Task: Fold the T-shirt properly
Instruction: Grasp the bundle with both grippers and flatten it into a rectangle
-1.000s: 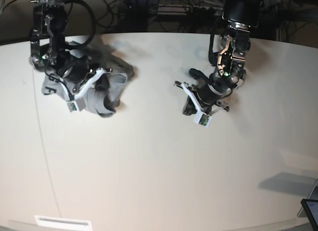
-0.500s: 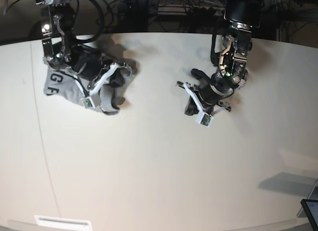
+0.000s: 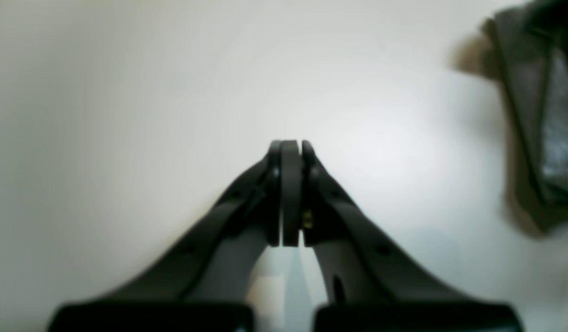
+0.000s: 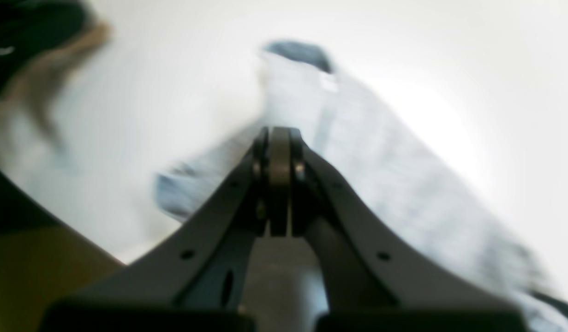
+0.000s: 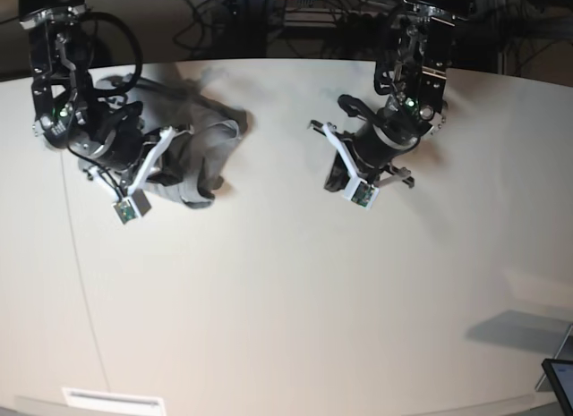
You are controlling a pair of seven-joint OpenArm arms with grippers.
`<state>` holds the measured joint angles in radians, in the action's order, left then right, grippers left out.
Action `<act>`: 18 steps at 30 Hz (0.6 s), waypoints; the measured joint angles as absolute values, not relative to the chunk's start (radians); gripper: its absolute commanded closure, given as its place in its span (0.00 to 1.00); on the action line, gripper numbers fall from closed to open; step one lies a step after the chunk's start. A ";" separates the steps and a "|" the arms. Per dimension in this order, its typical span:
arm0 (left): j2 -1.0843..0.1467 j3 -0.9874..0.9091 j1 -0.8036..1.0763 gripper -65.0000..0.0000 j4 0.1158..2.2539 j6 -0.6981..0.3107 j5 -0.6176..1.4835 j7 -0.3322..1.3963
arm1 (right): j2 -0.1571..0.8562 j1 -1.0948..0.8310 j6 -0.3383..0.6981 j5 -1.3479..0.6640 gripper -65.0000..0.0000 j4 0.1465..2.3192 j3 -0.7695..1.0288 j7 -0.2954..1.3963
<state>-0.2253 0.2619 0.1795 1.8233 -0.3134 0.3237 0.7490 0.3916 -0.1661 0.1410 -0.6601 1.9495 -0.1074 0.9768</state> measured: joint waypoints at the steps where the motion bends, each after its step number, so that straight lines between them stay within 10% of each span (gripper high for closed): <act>1: -0.225 0.262 0.197 1.00 1.847 -0.313 0.322 0.756 | 0.406 -0.160 0.141 -0.604 1.00 1.948 -0.107 0.984; 18: -0.196 0.524 0.301 1.00 1.928 -0.310 0.323 0.765 | 0.413 -0.056 0.173 -0.049 1.00 1.791 -0.110 0.978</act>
<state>-0.1959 0.5236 0.3012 1.9282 -0.3103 0.3225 0.7654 0.4129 -0.0555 0.1726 -0.0490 1.7912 -0.1101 0.9779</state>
